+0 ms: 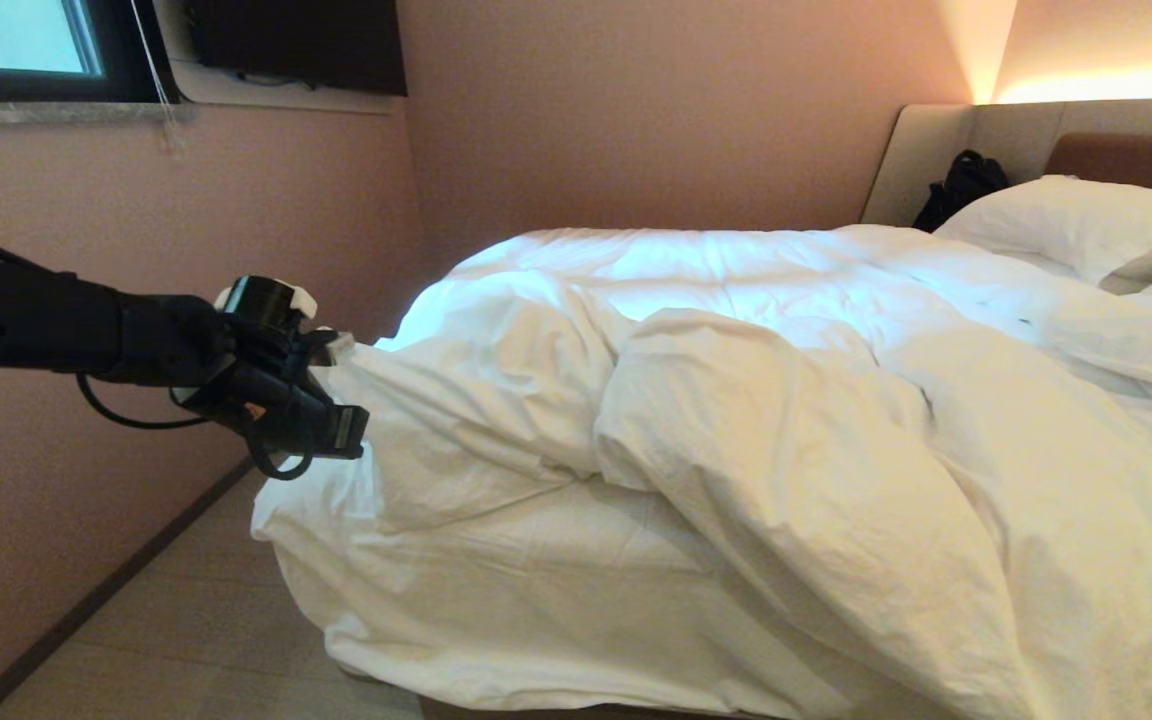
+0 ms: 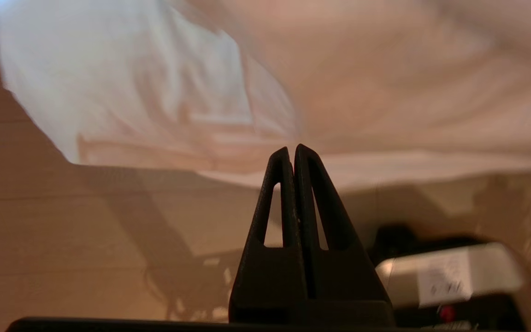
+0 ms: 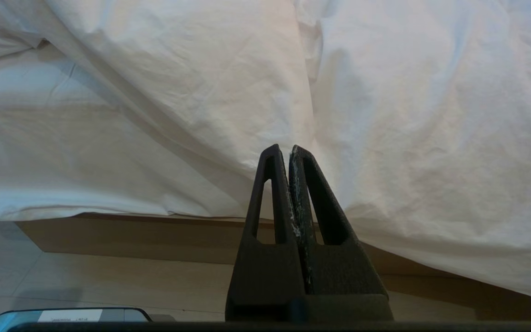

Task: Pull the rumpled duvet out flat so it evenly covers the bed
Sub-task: Flatten the corners of the folded blanket

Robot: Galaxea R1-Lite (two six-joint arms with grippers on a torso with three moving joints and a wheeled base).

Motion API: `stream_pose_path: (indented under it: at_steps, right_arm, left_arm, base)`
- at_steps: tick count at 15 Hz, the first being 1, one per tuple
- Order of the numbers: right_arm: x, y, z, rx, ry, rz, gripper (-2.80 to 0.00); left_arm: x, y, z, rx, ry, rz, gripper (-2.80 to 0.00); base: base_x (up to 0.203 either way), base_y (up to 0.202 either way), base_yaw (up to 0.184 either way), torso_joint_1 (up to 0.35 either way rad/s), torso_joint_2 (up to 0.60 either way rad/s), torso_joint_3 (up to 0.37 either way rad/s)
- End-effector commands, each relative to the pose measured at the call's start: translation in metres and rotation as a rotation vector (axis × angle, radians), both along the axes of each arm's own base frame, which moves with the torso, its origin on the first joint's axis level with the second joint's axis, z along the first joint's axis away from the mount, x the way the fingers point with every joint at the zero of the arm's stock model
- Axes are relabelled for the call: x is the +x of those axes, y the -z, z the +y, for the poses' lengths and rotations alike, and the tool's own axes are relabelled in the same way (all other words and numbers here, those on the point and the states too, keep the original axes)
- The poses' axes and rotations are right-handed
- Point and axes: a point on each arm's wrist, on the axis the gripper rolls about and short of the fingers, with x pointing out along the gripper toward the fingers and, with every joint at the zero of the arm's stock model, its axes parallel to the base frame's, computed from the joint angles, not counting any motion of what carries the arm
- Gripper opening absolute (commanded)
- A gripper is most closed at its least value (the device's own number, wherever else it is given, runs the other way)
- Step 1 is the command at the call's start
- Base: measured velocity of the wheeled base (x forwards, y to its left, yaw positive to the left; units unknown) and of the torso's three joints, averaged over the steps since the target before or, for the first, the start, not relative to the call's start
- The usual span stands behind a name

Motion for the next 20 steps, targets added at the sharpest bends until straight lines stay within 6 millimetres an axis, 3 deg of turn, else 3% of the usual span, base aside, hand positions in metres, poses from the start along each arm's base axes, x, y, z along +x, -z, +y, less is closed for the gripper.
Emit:
stream_pose_path:
  at_steps: [1, 17, 18, 20]
  right_arm:
    - [0.0, 0.0, 0.0, 0.0, 0.0, -0.001, -2.8]
    - [0.0, 0.0, 0.0, 0.0, 0.0, -0.001, -2.8]
    - [0.0, 0.0, 0.0, 0.0, 0.0, -0.001, -2.8]
    - [0.0, 0.0, 0.0, 0.0, 0.0, 0.0, -2.8]
  left_arm:
    - [0.0, 0.006, -0.001, 0.009, 0.018, 0.028, -2.8]
    - [0.002, 0.028, -0.01, 0.015, 0.09, 0.086, -2.8]
    - [0.002, 0.029, -0.01, 0.016, 0.09, 0.087, 0.0]
    - [0.004, 0.031, -0.01, 0.015, 0.09, 0.09, 0.0]
  base:
    - [0.0, 0.0, 0.0, 0.0, 0.0, 0.0]
    - [0.0, 0.0, 0.0, 0.0, 0.0, 0.0]
    - [0.0, 0.0, 0.0, 0.0, 0.0, 0.0]
    - [0.0, 0.0, 0.0, 0.0, 0.0, 0.0]
